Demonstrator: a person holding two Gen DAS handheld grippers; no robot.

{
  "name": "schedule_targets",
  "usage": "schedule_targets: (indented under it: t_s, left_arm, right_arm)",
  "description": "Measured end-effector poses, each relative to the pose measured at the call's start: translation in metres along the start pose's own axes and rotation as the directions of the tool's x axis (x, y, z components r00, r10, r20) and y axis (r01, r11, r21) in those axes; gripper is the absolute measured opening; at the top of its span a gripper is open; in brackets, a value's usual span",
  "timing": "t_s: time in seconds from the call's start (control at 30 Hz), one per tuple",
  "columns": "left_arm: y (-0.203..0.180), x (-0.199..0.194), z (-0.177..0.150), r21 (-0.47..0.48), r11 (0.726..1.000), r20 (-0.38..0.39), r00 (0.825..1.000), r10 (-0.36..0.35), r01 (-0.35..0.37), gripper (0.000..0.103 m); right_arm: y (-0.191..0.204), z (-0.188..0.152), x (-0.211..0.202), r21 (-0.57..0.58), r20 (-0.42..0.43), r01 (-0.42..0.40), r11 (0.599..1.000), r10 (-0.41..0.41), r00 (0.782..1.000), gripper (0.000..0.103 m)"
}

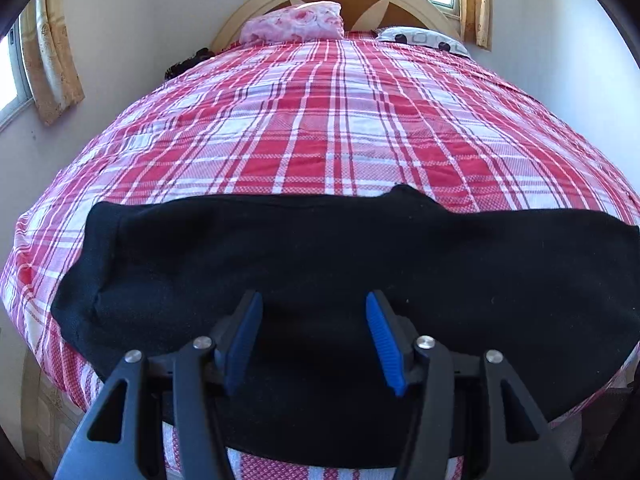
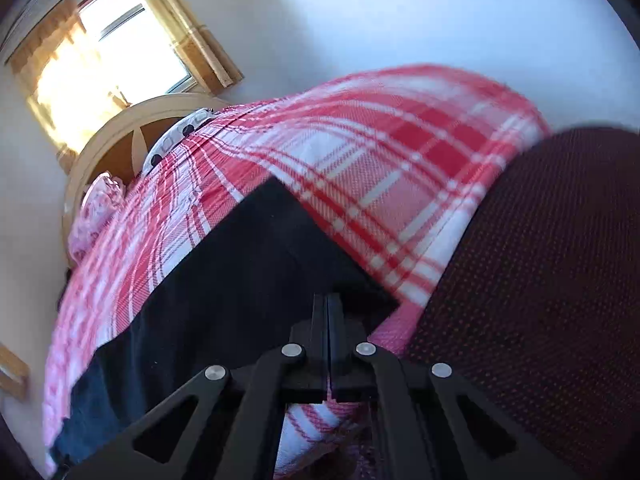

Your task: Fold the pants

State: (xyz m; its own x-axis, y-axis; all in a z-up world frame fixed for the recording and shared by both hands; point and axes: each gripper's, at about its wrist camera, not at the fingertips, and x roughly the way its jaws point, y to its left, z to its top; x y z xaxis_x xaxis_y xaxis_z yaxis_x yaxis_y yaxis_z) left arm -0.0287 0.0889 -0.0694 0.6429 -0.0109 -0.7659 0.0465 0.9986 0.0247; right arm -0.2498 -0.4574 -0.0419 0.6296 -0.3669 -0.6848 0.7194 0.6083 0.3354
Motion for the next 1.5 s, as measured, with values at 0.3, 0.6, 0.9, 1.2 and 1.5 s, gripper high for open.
schedule_targets:
  t_s: [0.3,0.6,0.9,1.2,1.5]
  left_arm:
    - [0.002,0.002,-0.001,-0.008,1.000,-0.002,1.000,0.004,-0.004,0.062]
    - [0.002,0.003,-0.001,-0.009,1.000,-0.007,1.000,0.010,-0.010,0.066]
    - [0.002,0.006,0.001,-0.015,1.000,-0.010,1.000,0.018,-0.018,0.070]
    - [0.002,0.007,0.002,-0.015,1.000,-0.016,1.000,0.022,-0.022,0.072]
    - [0.003,0.009,0.006,-0.010,1.000,-0.018,1.000,0.006,-0.006,0.073]
  right_arm:
    - [-0.026,0.013,-0.017,0.079,0.021,-0.061,0.995,0.059,0.998,0.002]
    - [-0.019,0.011,0.021,0.105,-0.095,-0.074,0.992,0.084,0.992,0.002]
    - [-0.032,0.028,0.029,0.137,-0.106,-0.111,0.984,0.125,0.986,0.026]
    - [-0.037,0.035,0.046,0.165,-0.113,-0.125,0.978,0.144,0.983,0.066]
    - [-0.017,0.020,0.046,0.011,-0.213,-0.137,0.991,0.136,0.968,0.014]
